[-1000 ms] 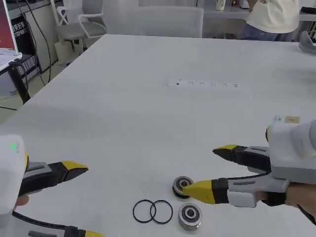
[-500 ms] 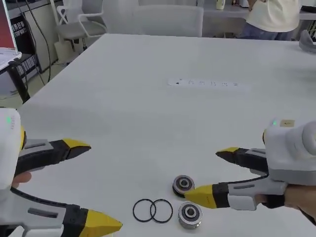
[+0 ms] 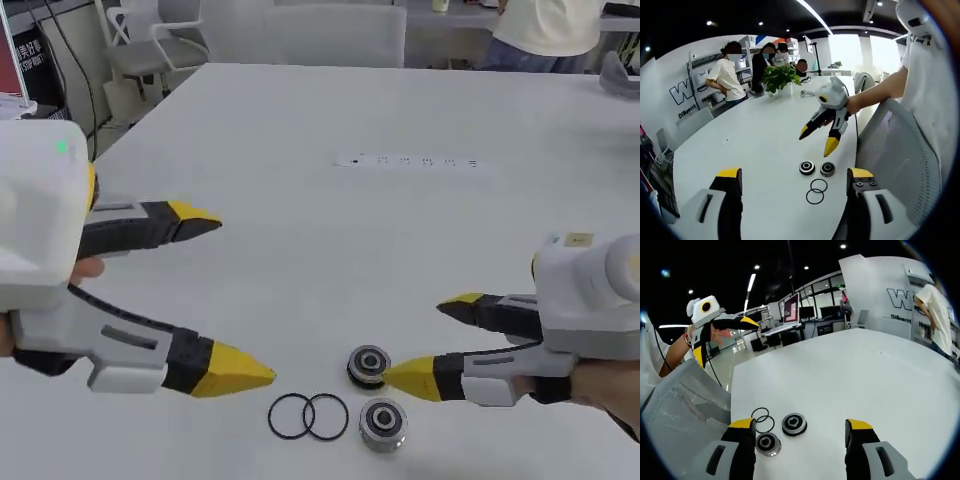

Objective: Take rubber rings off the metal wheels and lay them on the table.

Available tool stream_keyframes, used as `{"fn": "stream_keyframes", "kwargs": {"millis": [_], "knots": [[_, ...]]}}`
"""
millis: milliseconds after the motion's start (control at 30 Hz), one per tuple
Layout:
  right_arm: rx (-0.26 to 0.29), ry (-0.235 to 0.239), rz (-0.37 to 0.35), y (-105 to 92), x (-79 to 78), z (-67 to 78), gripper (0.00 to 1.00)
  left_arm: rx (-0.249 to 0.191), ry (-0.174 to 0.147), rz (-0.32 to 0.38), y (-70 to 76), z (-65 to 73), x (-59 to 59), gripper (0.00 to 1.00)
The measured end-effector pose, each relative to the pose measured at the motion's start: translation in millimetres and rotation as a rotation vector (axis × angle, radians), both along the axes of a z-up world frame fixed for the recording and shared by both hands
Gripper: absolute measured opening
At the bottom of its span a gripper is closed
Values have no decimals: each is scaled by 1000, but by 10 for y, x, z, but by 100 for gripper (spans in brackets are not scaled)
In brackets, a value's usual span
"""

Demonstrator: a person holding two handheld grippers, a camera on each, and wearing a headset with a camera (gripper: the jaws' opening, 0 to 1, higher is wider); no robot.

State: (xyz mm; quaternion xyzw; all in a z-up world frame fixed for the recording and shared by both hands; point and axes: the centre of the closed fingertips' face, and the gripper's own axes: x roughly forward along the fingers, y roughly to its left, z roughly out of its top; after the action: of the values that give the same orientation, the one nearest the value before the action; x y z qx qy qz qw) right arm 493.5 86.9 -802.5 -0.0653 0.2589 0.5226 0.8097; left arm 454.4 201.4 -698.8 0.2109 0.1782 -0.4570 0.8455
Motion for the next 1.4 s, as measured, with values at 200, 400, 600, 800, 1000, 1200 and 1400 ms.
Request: {"fn": "stream_keyframes", "kwargs": {"millis": [200, 400, 600, 800, 1000, 1200, 1400], "knots": [[-45, -11, 21, -27, -11, -113, 58, 16, -50, -52, -187, 104, 161, 78], [-66, -15, 28, -37, 0, -167, 54, -32, -83, -106, -475, 245, 307, 74], [-71, -13, 28, -41, 7, -190, 50, -34, -92, -155, -686, 234, 401, 71], [-76, -15, 39, -19, -4, -212, 45, -44, -85, -179, -862, 105, 485, 66], [-90, -9, 53, -3, -31, -249, 43, -31, -32, -203, -989, -225, 482, 62], [-96, -6, 58, 8, -40, -271, 40, 21, -30, -193, -999, -563, 485, 53], [-107, -8, 69, 26, -57, -288, 38, -17, 28, -163, -979, -765, 499, 50]]}}
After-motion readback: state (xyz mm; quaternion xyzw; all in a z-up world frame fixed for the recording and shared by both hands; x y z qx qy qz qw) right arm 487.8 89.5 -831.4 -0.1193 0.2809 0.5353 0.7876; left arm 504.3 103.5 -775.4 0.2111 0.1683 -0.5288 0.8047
